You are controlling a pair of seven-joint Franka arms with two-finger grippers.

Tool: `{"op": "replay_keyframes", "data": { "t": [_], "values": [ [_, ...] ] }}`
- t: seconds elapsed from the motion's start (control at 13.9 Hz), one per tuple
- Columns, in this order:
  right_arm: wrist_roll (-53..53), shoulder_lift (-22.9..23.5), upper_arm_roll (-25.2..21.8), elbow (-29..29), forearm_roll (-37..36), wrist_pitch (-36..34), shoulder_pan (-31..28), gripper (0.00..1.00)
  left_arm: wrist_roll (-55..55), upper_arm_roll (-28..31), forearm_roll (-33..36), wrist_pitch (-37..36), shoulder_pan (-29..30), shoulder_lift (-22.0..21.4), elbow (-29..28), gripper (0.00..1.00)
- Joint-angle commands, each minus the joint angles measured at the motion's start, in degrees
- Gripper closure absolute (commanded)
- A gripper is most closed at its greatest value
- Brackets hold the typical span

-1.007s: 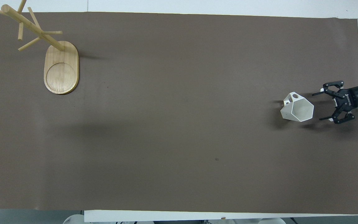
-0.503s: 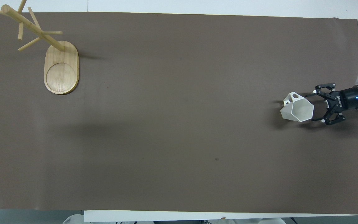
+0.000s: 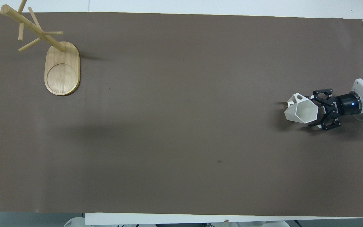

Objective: Hang cup on rack
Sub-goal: 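Close the right gripper on the white cup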

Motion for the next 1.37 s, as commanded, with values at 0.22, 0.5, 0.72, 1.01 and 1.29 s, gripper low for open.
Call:
{"op": "replay_keyframes", "data": {
  "t": [0.22, 0.5, 0.72, 1.01, 1.29],
  "values": [
    [-2.5, -2.2, 1.1, -4.5, 3.0, 3.2, 1.0, 0.00, 0.1, 0.3, 0.2, -0.2, -0.3, -1.6, -1.7, 0.00],
    [-3.3, -2.6, 1.2, -6.1, 4.0, 3.6, 2.1, 0.00, 0.1, 0.3, 0.2, -0.2, -0.3, -1.6, -1.7, 0.00],
    [-4.0, -3.0, 1.2, -7.2, 4.2, 3.6, 2.1, 0.00, 0.1, 0.0, 0.2, -0.1, -1.1, -1.6, -1.7, 0.00],
    [-3.6, -3.0, 1.2, -6.9, 4.0, 3.6, 2.1, 0.76, 0.1, 0.1, 0.2, -0.3, -1.1, -1.6, -1.7, 0.00],
    [0.8, -4.7, 1.2, -8.7, 5.3, 3.8, 5.1, 0.88, 0.2, 0.1, 0.2, -0.3, -1.2, -1.6, -1.7, 0.00]
  ]
}}
